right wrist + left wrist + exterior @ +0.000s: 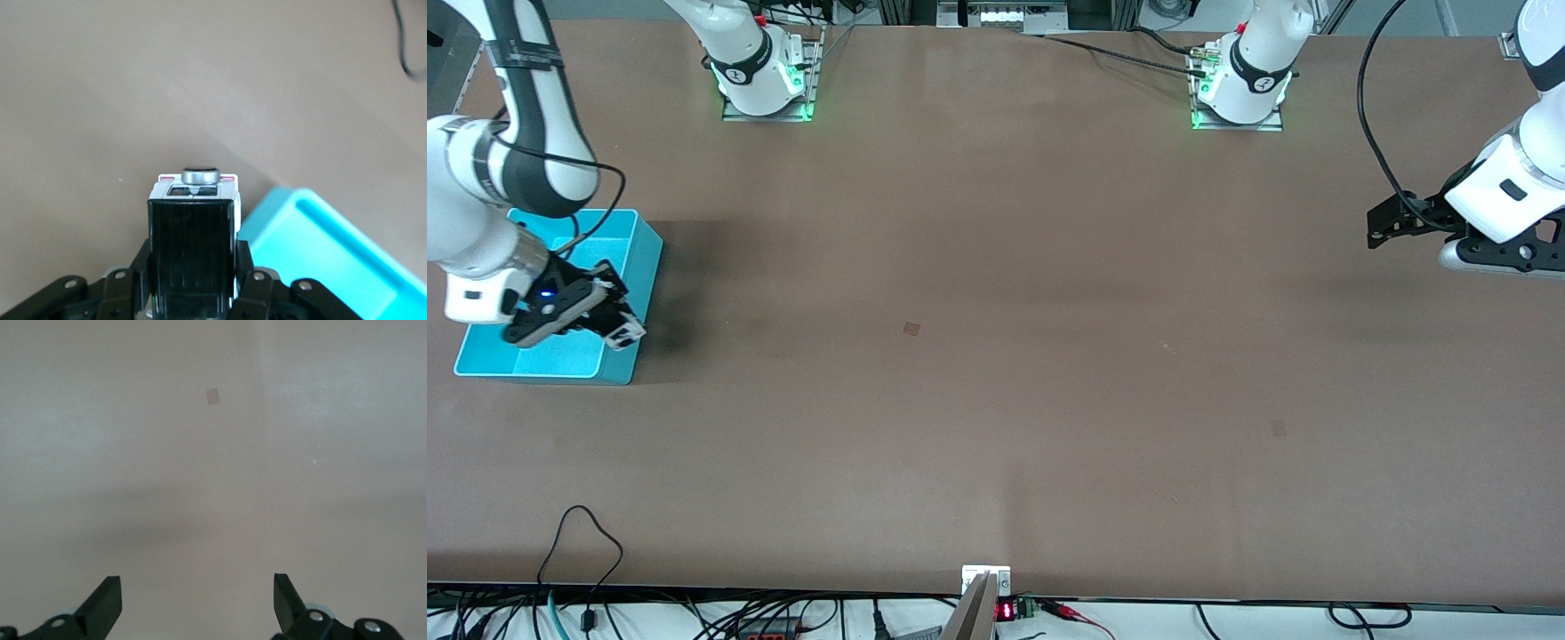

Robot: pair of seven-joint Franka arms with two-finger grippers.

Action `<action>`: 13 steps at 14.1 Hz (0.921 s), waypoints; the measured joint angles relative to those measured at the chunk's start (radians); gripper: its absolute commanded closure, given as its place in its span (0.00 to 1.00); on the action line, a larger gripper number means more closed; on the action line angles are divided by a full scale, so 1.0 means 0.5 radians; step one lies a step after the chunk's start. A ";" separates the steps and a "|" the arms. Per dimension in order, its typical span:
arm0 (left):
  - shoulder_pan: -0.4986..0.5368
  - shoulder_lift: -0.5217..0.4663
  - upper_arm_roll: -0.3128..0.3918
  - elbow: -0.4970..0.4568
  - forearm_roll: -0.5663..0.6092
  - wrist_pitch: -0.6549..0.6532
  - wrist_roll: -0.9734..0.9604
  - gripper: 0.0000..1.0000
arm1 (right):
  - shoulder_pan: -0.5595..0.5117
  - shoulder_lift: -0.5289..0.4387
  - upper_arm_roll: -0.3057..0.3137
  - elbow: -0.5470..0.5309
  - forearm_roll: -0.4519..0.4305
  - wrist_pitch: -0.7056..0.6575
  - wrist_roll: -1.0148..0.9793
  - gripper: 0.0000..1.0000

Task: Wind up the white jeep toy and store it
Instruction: 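Lower the jeep into the cyan bin and open the right gripper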

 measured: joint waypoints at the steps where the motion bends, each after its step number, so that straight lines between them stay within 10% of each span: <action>1: 0.000 0.000 0.001 0.000 0.000 -0.002 0.000 0.00 | -0.001 0.000 -0.048 0.000 -0.002 -0.010 0.089 1.00; 13: 0.000 0.000 -0.005 0.000 0.000 -0.015 0.000 0.00 | -0.158 0.125 -0.238 -0.162 -0.188 0.031 1.002 1.00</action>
